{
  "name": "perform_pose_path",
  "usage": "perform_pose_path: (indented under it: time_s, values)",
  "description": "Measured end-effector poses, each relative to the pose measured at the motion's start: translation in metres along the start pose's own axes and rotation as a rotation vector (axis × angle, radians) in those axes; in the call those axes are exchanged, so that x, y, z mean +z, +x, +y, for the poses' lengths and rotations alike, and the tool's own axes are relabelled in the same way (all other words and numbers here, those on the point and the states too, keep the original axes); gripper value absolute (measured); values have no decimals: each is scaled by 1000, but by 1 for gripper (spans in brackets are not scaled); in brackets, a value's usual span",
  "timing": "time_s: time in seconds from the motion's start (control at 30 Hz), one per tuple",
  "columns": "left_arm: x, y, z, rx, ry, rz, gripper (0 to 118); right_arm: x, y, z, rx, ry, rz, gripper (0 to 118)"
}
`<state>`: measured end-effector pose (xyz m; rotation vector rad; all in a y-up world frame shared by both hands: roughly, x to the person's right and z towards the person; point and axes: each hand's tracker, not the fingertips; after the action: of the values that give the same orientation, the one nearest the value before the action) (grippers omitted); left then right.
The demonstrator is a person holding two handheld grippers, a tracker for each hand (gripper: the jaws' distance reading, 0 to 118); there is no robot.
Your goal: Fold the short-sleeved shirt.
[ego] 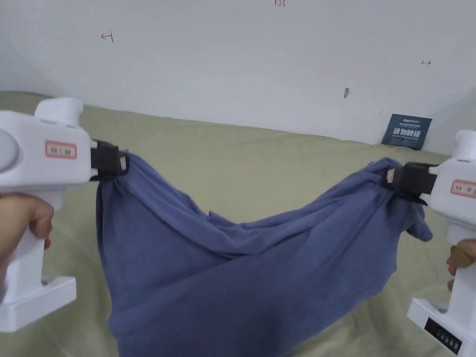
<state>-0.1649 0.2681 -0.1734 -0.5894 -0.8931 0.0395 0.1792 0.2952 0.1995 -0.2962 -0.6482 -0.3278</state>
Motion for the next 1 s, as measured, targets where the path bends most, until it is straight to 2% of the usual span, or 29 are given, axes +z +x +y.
perform_pose_path:
  time_s: [0.33,0.57,0.63,0.83,1.0]
  values:
    - [7,20,88,-67,99,35,7,-43,-32,75,69,82,10,14]
    - [11,18,126,-62,192,40,7,-61,-31,116,37,166,-9,14]
    - [-6,-9,141,-50,196,46,7,-64,-27,118,28,180,-15,14]
    - [-10,-30,136,-26,186,79,7,-75,-10,118,6,163,-37,14]
    - [-28,-54,134,26,168,77,7,-77,1,112,-26,161,-12,14]
